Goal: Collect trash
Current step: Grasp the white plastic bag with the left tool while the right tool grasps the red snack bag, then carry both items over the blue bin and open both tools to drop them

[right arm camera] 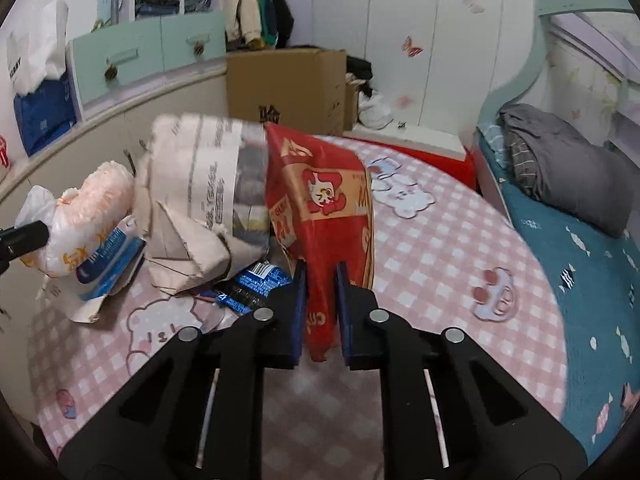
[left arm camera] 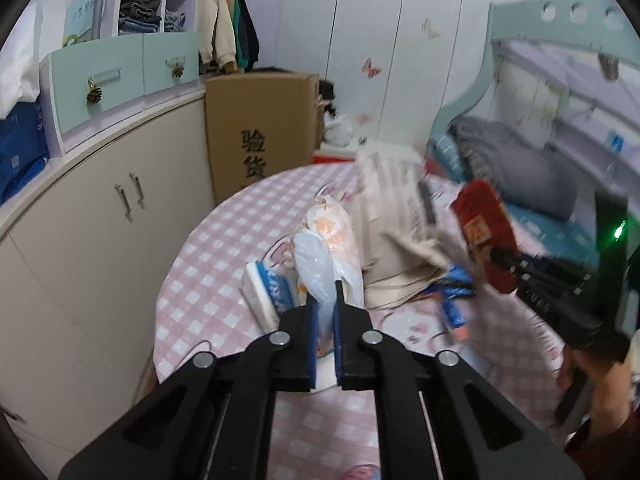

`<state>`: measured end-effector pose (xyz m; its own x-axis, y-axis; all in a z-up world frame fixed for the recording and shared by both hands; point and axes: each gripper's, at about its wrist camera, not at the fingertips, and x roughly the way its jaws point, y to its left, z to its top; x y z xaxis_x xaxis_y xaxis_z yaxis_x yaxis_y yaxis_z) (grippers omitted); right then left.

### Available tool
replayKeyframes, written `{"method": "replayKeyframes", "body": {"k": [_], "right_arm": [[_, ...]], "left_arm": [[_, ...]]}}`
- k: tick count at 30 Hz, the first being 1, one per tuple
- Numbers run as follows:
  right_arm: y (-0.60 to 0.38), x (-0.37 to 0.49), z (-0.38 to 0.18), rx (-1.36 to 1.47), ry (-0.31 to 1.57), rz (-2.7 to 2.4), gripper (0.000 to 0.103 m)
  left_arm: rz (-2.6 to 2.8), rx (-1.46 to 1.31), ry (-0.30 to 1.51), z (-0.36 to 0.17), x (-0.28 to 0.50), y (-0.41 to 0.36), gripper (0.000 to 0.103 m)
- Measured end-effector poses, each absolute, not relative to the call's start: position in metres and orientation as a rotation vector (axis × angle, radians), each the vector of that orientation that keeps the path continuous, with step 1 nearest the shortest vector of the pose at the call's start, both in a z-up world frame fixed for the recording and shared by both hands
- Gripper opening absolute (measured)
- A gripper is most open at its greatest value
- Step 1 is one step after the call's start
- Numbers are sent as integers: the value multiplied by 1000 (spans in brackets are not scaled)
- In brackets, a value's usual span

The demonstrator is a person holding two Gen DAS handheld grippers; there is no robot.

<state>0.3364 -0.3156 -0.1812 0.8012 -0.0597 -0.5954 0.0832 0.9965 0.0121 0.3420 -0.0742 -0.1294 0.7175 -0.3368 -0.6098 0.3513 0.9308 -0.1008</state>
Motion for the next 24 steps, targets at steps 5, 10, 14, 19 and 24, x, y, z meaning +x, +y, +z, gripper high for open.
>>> {"method": "replayKeyframes", "body": {"k": [5, 10, 14, 19, 24], "right_arm": [[-315, 299, -153, 69, 544, -97, 13], [-294, 262, -115, 75, 453, -37, 13], [-249, 246, -95, 88, 428, 119, 13], [-151, 247, -96, 72, 465, 358, 13], [-47, 264, -131, 48, 584, 566, 13]], "left_arm": [[-411, -44, 607, -107, 323, -63, 5], [-365, -92, 544, -87, 293, -32, 5], [-289, -130, 523, -80, 272, 8, 5], [-154, -176, 538, -90, 252, 74, 6], [13, -209, 623, -128, 251, 144, 6]]}}
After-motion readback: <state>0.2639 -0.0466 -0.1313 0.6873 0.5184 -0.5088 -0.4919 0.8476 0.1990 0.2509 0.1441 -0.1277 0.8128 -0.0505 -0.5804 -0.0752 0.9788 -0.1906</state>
